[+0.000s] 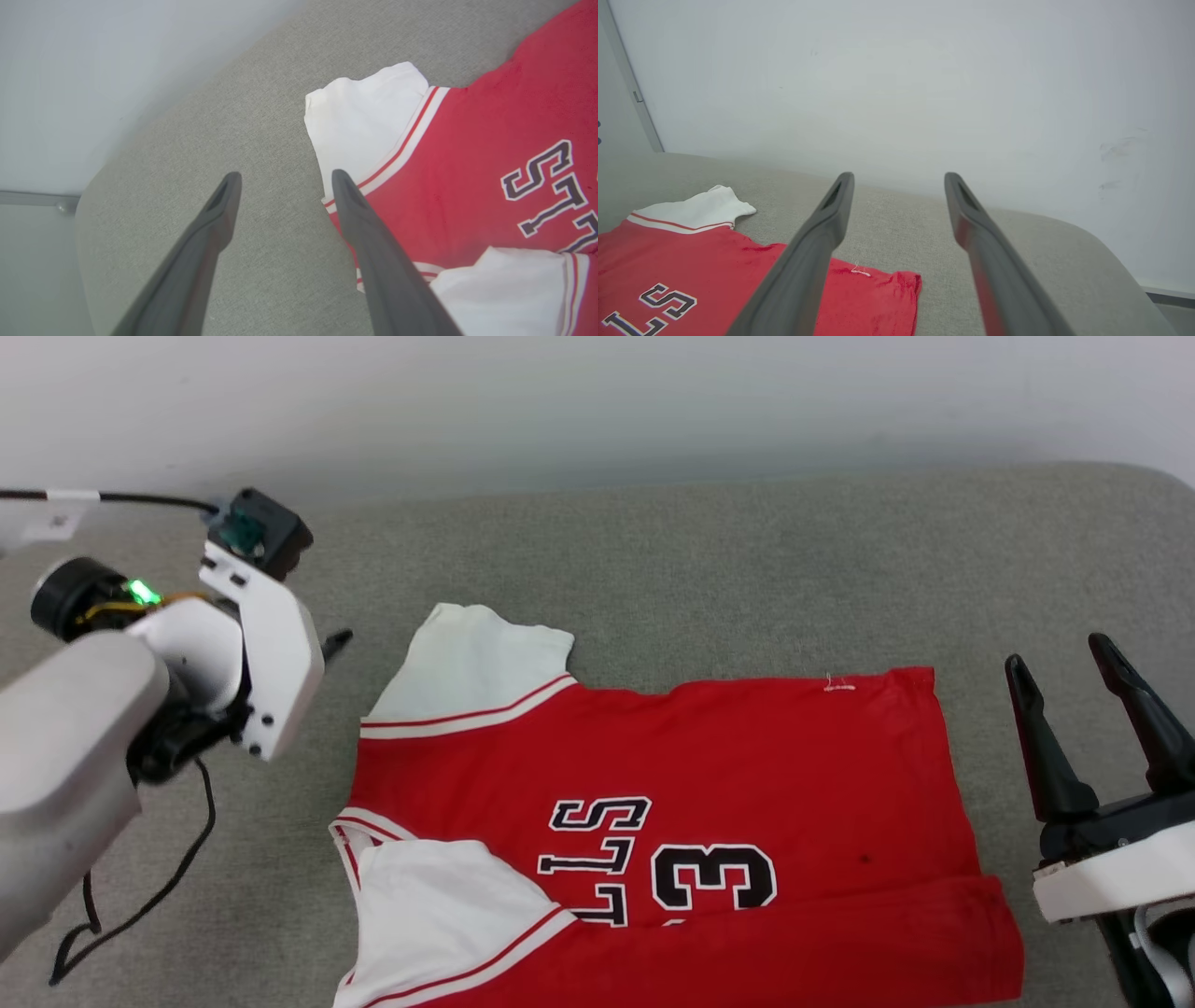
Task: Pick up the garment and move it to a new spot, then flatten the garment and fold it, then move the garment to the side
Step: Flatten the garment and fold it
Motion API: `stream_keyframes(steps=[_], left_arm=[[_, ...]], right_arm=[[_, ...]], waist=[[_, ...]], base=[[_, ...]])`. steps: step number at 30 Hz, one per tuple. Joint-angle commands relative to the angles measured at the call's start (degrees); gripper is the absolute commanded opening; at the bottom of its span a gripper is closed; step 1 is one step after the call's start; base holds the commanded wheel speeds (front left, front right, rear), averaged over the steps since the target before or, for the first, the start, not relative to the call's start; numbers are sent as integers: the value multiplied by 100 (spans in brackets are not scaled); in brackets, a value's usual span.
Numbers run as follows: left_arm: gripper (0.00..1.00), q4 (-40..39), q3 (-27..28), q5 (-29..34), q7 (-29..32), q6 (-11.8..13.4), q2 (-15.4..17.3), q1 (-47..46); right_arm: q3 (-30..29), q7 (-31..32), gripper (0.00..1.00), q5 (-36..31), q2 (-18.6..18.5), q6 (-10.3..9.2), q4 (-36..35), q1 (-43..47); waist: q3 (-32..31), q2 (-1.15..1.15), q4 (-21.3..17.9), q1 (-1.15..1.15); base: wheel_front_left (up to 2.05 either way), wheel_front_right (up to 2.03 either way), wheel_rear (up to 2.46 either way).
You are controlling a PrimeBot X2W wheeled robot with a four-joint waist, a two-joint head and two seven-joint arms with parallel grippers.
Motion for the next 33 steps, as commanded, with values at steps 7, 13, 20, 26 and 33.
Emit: stream_keyframes(steps=[7, 13, 20, 26, 33], left_arm=[[100, 500, 165, -97, 633, -206, -305, -1030], [100, 835, 139, -400, 1645, -369, -475, -1710], [100, 1048, -135, -503, 2784, -475, -390, -2188], [100, 1185, -259, -525, 3053, -493, -310, -2190], [0, 1257, -537, -584, 3248, -516, -255, -1943]], right_arm=[[-117, -175, 100, -285, 776, -4, -620, 258], [58, -258, 100, -404, 941, -4, -644, 141], [258, -442, 100, -499, 949, -4, -519, -110], [395, -537, 100, -513, 950, -4, -379, -221], [468, -587, 100, -518, 890, -4, -191, -319]], waist=[[900, 0, -405, 0], [1547, 0, -697, 0], [2097, 0, -996, 0], [2316, 0, -1124, 0], [2398, 0, -1145, 0]], base=[[0, 0, 0], [0, 0, 0], [0, 0, 0], [0, 0, 0], [0, 0, 0]])
